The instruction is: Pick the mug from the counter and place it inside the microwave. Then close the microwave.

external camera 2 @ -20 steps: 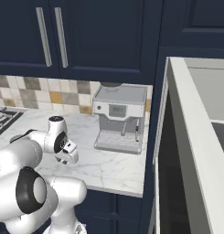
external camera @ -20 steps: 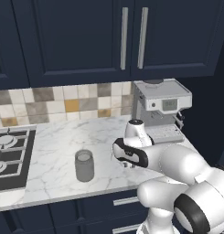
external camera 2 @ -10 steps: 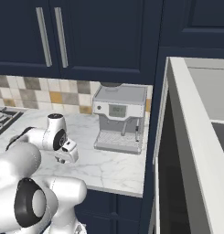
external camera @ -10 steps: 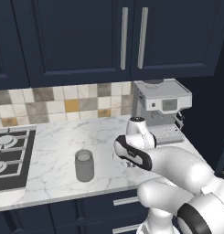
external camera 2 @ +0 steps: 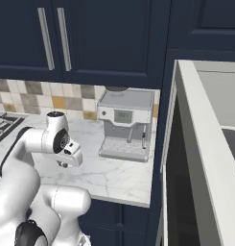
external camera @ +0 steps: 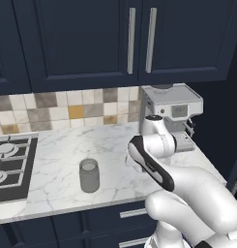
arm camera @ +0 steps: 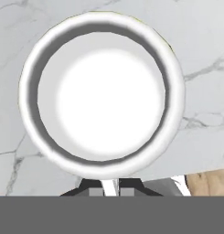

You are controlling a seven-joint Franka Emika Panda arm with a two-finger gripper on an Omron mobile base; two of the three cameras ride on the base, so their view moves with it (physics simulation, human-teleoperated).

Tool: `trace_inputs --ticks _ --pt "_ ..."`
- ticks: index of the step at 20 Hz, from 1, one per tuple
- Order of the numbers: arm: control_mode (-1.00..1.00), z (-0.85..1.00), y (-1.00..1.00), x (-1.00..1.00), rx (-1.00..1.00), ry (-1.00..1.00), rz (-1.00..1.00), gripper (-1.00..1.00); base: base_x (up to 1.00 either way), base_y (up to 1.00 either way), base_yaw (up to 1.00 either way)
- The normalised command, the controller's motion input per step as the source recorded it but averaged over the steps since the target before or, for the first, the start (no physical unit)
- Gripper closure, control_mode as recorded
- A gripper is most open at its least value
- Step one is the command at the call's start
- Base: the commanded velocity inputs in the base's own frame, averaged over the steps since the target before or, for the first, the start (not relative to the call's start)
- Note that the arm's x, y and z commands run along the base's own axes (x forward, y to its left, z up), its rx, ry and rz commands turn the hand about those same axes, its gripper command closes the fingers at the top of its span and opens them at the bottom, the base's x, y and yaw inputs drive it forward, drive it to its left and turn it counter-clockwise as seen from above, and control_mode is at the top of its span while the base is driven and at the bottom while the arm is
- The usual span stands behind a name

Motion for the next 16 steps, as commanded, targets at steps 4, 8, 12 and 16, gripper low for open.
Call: trace_inputs --ticks 4,8,12,16 --pt "-1.0 0.56 -0.37 0.0 0.0 0.0 0.0 1.0 0.0 0.0 0.0" --pt "-1.0 0.61 -0.36 -0.09 0.0 0.0 0.0 1.0 0.0 0.0 0.0" --pt "-1.0 0.52 -0.33 -0.41 0.0 0.0 0.0 1.0 0.0 0.0 0.0" --pt "-1.0 0.38 -0.27 -0.56 0.0 0.0 0.0 1.0 0.0 0.0 0.0"
